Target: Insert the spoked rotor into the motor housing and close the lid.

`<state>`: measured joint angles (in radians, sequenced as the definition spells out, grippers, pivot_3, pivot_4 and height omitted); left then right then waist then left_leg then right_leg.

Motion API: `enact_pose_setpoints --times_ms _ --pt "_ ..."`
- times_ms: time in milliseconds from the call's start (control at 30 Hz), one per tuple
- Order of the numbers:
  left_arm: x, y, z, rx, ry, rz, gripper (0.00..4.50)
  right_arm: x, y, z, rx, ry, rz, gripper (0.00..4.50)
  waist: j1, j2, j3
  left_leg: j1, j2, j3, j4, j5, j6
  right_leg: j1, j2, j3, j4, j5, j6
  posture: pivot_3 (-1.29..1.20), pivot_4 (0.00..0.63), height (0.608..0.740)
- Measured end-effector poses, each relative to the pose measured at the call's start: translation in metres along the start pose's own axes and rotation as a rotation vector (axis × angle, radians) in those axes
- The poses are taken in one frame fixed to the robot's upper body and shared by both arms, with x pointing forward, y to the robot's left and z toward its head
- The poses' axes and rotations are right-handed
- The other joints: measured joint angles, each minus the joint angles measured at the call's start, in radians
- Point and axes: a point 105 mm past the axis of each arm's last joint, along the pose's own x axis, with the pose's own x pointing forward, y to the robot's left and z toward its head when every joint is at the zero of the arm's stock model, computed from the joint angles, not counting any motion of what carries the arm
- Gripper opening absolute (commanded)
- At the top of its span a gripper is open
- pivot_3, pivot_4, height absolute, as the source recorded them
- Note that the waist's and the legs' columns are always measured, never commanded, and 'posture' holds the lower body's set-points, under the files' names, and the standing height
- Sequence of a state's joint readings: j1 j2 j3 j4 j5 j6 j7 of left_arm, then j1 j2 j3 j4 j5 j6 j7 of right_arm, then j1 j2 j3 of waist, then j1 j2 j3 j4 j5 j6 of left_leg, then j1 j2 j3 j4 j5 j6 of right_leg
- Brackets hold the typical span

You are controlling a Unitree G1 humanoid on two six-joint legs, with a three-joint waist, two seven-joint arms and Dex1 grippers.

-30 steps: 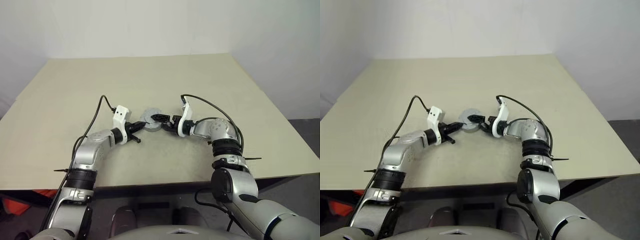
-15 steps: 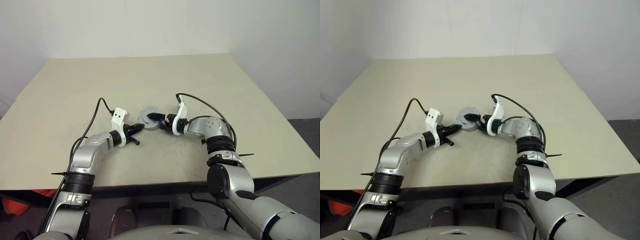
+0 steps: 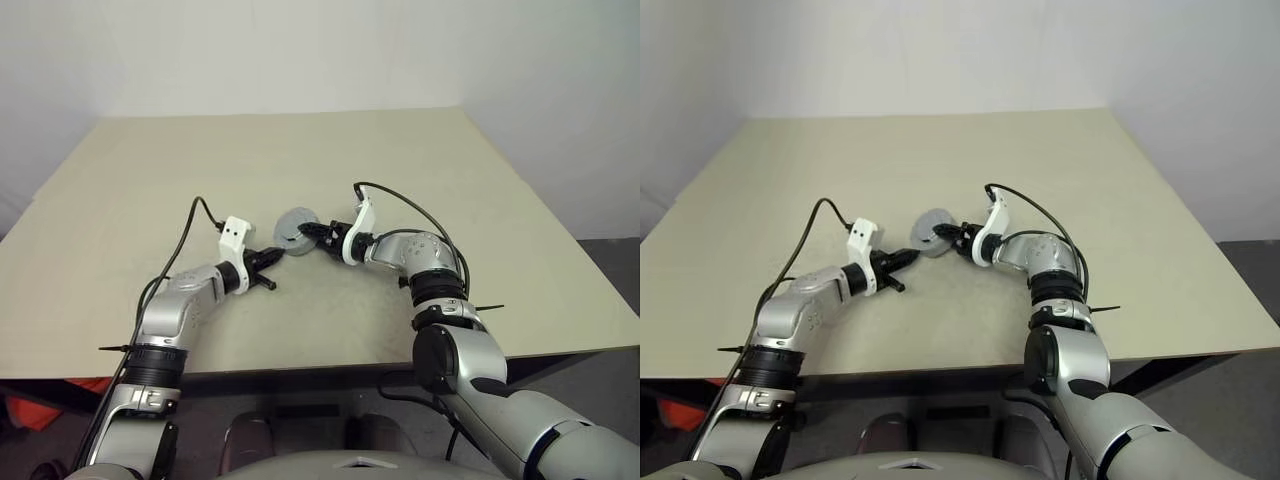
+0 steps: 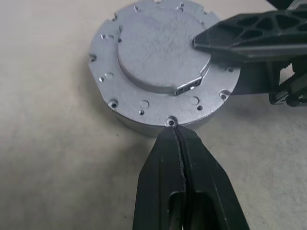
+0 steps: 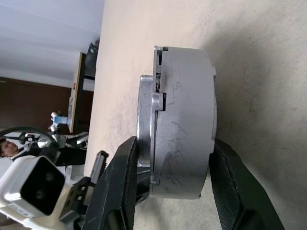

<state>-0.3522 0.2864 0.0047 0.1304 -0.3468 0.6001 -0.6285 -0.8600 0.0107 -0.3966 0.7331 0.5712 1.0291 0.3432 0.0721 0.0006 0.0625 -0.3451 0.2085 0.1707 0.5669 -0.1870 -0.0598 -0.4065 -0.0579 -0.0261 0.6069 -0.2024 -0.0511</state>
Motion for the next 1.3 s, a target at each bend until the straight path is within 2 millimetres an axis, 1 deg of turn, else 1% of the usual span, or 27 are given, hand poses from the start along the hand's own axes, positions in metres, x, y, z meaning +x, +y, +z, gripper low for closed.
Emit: enact_pose_setpoints --times_ms 100,233,400,567,700,800,867,900,933,1067,1200,1300 --pt "0.000 0.003 0.000 -0.012 -0.007 0.014 0.00 0.001 0.001 0.001 0.001 0.001 -0.002 2.03 -0.001 0.000 0.000 0.000 0.000 0.000 0.000 0.000 0.000 0.000 0.000 0.000 0.000 0.000 0.000 0.00 0.000 0.740" --pt "-0.004 0.011 0.006 -0.034 -0.047 0.051 0.00 0.003 -0.001 0.005 0.046 -0.022 -0.009 2.03 -0.001 0.000 0.000 0.000 0.000 0.000 0.000 0.000 0.000 0.000 0.000 0.000 0.000 0.000 0.000 0.00 0.000 0.740" --pt "-0.017 0.026 0.021 -0.126 -0.159 0.111 0.00 0.002 -0.003 0.010 0.159 -0.055 0.006 2.03 0.000 0.000 0.000 -0.002 0.000 0.000 0.001 0.000 0.000 -0.001 0.000 0.000 0.000 0.000 0.000 0.00 0.000 0.740" --pt "-0.030 0.039 0.034 -0.227 -0.275 0.162 0.00 0.003 0.001 0.019 0.245 -0.091 0.022 2.03 0.001 0.000 0.000 -0.010 0.000 0.000 0.001 0.000 0.001 -0.009 0.000 -0.001 0.001 0.000 -0.001 0.00 0.000 0.740" --pt "-0.041 0.051 0.041 -0.349 -0.368 0.206 0.00 0.002 0.017 0.036 0.315 -0.150 0.095 2.03 0.001 0.000 0.000 -0.022 0.001 -0.001 0.006 -0.001 0.003 -0.018 0.001 -0.002 0.002 0.001 -0.001 0.00 0.000 0.740" --pt "-0.048 0.055 0.044 -0.473 -0.421 0.192 0.00 0.002 0.041 0.048 0.358 -0.176 0.194 2.03 0.000 -0.001 0.001 -0.023 0.001 -0.001 0.008 -0.003 0.006 -0.019 0.001 -0.002 0.002 0.001 -0.001 0.00 0.000 0.740" --pt "-0.050 0.051 0.046 -0.528 -0.438 0.152 0.00 0.001 0.057 0.054 0.363 -0.178 0.257 2.03 0.002 -0.001 0.001 -0.024 0.002 -0.001 0.009 -0.004 0.008 -0.019 0.001 -0.003 0.002 0.001 -0.001 0.00 0.000 0.740" --pt "-0.052 0.048 0.049 -0.553 -0.456 0.126 0.37 0.000 0.063 0.054 0.359 -0.171 0.279 2.03 0.003 -0.001 0.001 -0.024 0.002 -0.001 0.009 -0.004 0.008 -0.019 0.001 -0.003 0.001 0.001 -0.001 0.00 0.000 0.740" --pt "-0.056 0.045 0.052 -0.585 -0.483 0.091 0.61 -0.001 0.069 0.053 0.351 -0.154 0.300 2.03 0.005 -0.001 0.001 -0.024 0.002 -0.001 0.010 -0.005 0.008 -0.019 0.001 -0.002 0.001 0.001 -0.001 0.00 0.000 0.740" --pt "-0.068 0.036 0.061 -0.666 -0.563 0.006 1.98 -0.004 0.082 0.048 0.304 -0.095 0.338 2.03 0.015 -0.001 0.001 -0.024 0.003 0.000 0.011 -0.005 0.008 -0.019 0.001 -0.003 0.002 0.001 -0.001 0.00 0.000 0.740" --pt "-0.074 0.026 0.070 -0.705 -0.620 -0.064 3.43 -0.004 0.087 0.042 0.266 -0.053 0.337 2.03 0.027 -0.001 0.001 -0.024 0.004 0.000 0.012 -0.004 0.007 -0.018 0.001 -0.003 0.004 0.001 -0.001 0.00 0.000 0.740" --pt "-0.075 0.024 0.071 -0.752 -0.635 -0.093 4.46 -0.002 0.086 0.034 0.260 -0.018 0.331 2.03 0.031 -0.001 0.001 -0.024 0.003 0.000 0.012 -0.003 0.006 -0.018 0.001 -0.003 0.004 0.001 0.000 0.00 0.000 0.740"
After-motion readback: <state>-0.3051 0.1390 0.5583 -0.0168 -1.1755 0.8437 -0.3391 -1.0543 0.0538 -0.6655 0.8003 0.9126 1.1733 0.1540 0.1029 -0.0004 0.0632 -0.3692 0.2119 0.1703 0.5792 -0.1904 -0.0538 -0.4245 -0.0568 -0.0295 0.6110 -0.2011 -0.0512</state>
